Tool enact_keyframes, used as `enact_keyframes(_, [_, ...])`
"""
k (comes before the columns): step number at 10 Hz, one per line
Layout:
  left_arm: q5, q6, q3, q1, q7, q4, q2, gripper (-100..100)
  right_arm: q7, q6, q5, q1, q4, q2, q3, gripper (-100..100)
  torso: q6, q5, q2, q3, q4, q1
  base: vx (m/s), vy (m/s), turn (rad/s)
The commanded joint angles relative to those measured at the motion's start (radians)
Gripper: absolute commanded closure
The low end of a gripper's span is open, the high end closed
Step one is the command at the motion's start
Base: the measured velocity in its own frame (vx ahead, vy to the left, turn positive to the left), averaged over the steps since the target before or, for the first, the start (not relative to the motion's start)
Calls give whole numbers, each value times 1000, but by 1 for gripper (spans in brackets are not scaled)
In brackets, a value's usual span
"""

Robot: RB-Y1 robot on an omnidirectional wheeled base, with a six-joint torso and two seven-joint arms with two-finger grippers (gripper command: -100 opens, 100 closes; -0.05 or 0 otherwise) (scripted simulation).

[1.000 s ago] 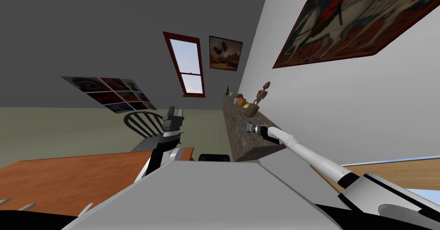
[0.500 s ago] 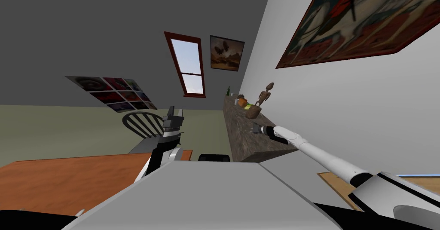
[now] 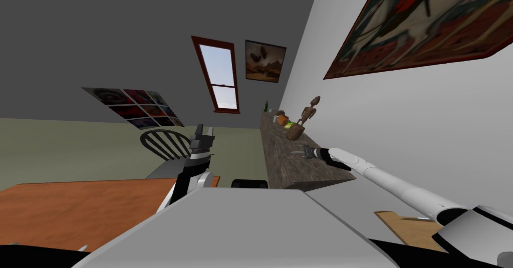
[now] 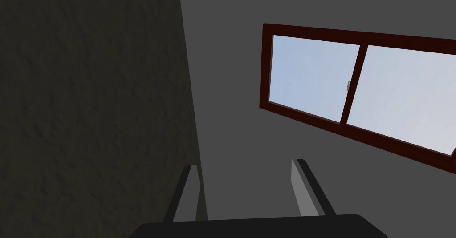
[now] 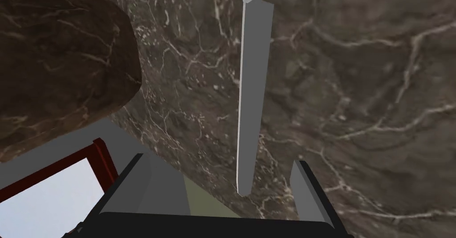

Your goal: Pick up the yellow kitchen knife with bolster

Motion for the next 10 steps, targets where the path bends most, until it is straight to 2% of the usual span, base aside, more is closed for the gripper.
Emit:
enact_keyframes(1, [0,0,0,0,0,0,0,0,9,-13,19,8,31,-13,-7,-100,0,0,0,0,0,0,27,-89,31])
enact_keyframes(2, [0,0,0,0,0,0,0,0,9,-22,38,17,49,-26,-10,-100,0,0,0,0,0,0,27,-96,35])
enact_keyframes(3, [0,0,0,0,0,0,0,0,25,-17,18,21,47,-13,-16,-100,0,0,1,0,0,0,14,-47,9])
enact_keyframes(4, [0,0,0,0,0,0,0,0,29,-20,19,22,50,-14,-17,0,0,0,1,1,0,3,2,-9,0])
enact_keyframes(5, [0,0,0,0,0,0,0,0,40,6,27,30,64,14,-7,-100,0,1,2,1,0,5,50,-13,57])
enact_keyframes(6, [0,0,0,0,0,0,0,0,32,-9,24,25,57,1,-11,-100,-1,1,-1,0,0,6,31,-8,17])
enact_keyframes(7, [0,0,0,0,0,0,0,0,33,-5,25,25,58,3,-10,100,0,1,0,0,0,6,0,0,0])
enact_keyframes(10, [0,0,0,0,0,0,0,0,33,-5,25,25,58,3,-10,100,0,2,2,1,0,7,0,0,0])
